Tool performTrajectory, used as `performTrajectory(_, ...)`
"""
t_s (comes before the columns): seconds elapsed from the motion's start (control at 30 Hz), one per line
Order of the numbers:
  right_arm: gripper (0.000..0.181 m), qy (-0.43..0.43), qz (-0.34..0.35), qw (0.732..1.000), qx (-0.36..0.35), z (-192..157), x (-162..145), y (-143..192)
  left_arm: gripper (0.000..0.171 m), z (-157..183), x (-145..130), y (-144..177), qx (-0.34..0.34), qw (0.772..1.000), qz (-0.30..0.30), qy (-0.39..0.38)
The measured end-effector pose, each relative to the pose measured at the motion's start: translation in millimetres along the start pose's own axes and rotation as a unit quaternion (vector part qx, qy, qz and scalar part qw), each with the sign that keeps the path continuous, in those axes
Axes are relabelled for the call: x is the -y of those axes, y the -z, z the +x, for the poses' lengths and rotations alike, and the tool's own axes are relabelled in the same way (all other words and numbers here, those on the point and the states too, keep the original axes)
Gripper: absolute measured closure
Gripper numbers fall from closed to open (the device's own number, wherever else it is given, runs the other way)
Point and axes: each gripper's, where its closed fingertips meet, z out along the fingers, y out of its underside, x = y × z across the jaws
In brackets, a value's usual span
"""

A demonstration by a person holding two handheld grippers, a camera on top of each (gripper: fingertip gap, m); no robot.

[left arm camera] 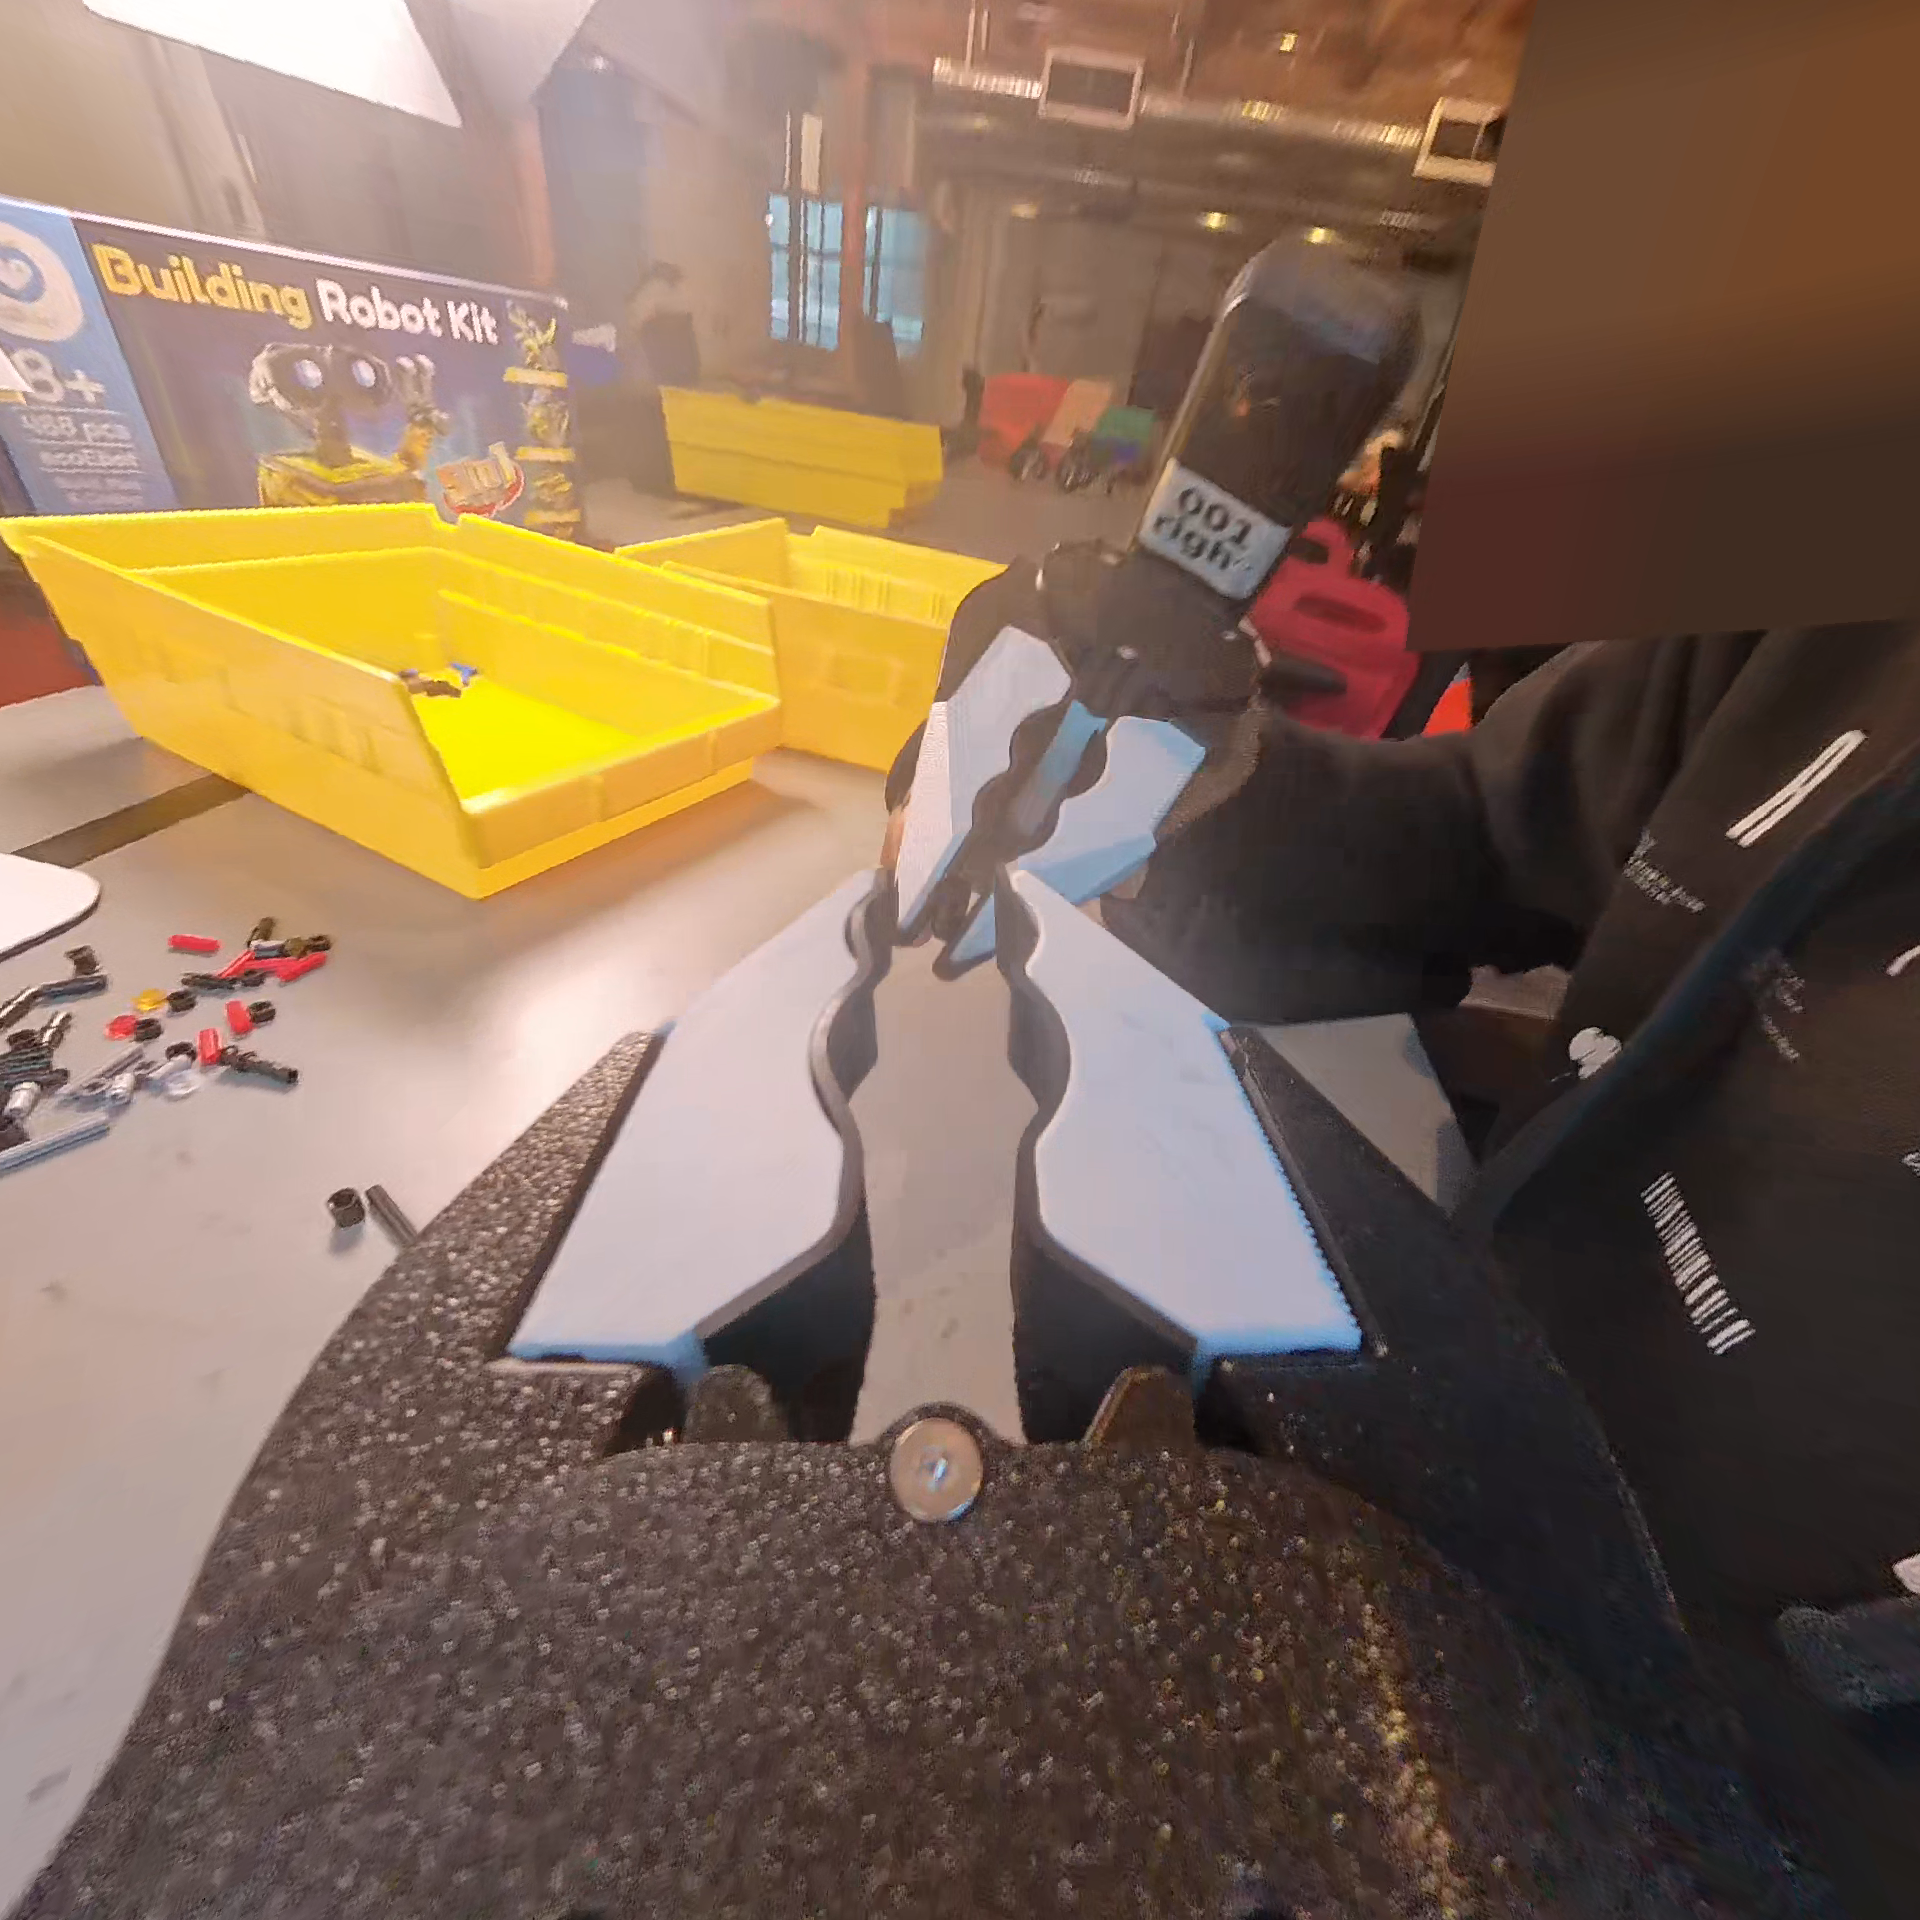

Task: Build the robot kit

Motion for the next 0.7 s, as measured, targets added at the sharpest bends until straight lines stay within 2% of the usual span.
performTrajectory(0.13,0.175,0.049,-0.049,0.997,-0.021,-3,-12,-8,0.171,-5,-17,-6,0.037,0.997,-0.054,-0.051)
performTrajectory(0.47,0.175,0.095,-0.078,0.992,-0.035,-4,-14,-7,0.16,-8,-20,-3,0.047,0.994,-0.076,-0.068)
performTrajectory(0.63,0.175,0.114,-0.095,0.988,-0.043,-2,-17,-7,0.159,-4,-27,-5,0.031,0.993,-0.095,-0.062)
performTrajectory(0.7,0.175,0.122,-0.096,0.987,-0.045,-2,-16,-7,0.165,-5,-28,-6,0.036,0.993,-0.097,-0.062)
